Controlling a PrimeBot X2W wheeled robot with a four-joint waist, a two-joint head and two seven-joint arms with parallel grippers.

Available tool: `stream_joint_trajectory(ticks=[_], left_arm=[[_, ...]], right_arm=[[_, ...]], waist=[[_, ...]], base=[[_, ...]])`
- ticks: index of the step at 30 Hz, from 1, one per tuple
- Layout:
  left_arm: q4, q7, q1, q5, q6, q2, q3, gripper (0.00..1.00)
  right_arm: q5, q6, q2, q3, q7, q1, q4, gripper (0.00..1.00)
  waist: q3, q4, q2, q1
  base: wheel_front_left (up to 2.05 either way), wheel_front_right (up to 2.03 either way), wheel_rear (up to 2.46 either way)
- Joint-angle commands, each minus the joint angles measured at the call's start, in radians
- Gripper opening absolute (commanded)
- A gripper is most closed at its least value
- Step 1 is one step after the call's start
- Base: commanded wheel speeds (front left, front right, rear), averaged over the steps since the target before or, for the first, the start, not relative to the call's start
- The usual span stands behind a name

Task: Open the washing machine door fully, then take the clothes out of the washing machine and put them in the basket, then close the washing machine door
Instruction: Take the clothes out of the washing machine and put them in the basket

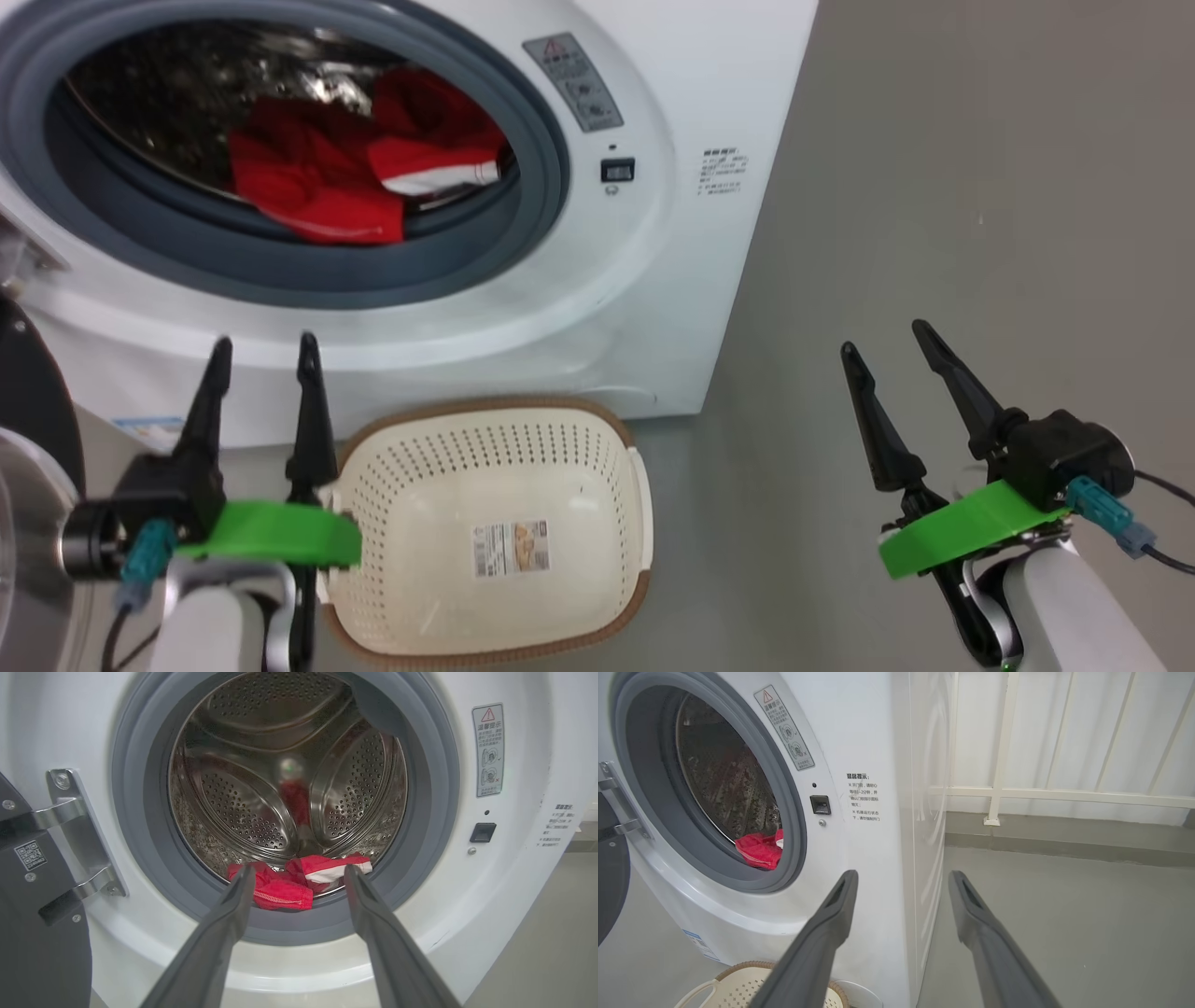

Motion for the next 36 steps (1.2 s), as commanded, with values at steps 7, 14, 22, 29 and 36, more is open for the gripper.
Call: stream_joint_trajectory(ticks=[7,14,22,29,36], left_arm=[[0.080,-0.009,-0.192,0.007,-0.006,0.031,0.039,1.00],[0.194,-0.009,-0.366,0.026,-0.015,0.053,0.041,1.00],[0.410,-0.004,-0.583,0.046,-0.016,0.091,0.026,1.00],[0.600,0.038,-0.759,0.071,0.014,0.140,0.010,1.00],[0.735,0.128,-0.853,0.120,0.058,0.183,-0.029,1.00]], right_arm=[[0.014,0.008,-0.020,0.028,-0.006,-0.074,-0.048,1.00],[0.022,0.008,-0.041,0.012,-0.006,-0.115,-0.068,1.00],[0.025,0.008,-0.052,0.005,-0.006,-0.145,-0.083,1.00],[0.036,0.008,-0.056,0.024,-0.006,-0.170,-0.088,1.00],[0.051,0.008,-0.059,0.038,-0.006,-0.181,-0.087,1.00]], waist=[[0.147,-0.018,-0.0001,0.0000],[0.238,-0.048,-0.0001,0.0000],[0.322,-0.067,-0.0001,0.0000],[0.371,-0.088,-0.0001,0.0000],[0.394,-0.103,-0.0001,0.0000]], base=[[0.00,0.00,0.00],[0.00,0.00,0.00],[0.00,0.00,0.00],[0.00,0.00,0.00],[0.00,0.00,0.00]])
